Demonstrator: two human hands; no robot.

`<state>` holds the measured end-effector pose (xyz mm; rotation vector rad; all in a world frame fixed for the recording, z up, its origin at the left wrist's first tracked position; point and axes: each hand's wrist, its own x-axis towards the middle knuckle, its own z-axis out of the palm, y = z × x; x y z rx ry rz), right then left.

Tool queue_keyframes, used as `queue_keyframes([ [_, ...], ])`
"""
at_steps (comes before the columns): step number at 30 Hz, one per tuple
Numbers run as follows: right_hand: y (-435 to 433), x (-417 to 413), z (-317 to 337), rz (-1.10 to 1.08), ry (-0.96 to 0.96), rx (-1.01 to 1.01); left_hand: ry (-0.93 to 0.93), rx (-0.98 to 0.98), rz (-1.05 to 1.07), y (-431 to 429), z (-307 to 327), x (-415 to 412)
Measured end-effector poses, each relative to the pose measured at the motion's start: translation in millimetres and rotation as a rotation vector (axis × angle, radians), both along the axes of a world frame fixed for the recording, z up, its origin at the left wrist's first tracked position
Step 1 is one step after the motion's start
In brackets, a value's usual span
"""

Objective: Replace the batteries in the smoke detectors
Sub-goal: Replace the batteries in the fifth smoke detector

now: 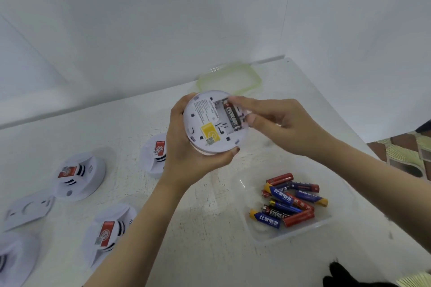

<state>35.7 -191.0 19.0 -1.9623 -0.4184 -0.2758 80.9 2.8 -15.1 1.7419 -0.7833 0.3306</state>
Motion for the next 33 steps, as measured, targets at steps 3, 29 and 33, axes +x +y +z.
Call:
queue_keyframes([
  [3,-8,5,3,-0.071,0.155,0.152,-0.001,-0.002,0.039,6,6,9],
  [29,-25,54,2,-0.094,0.517,-1.021,0.114,0.057,0.004,9,-15,18],
  [33,-22,44,16,-0.226,0.248,-0.638,0.109,0.060,0.020,8,-16,17],
])
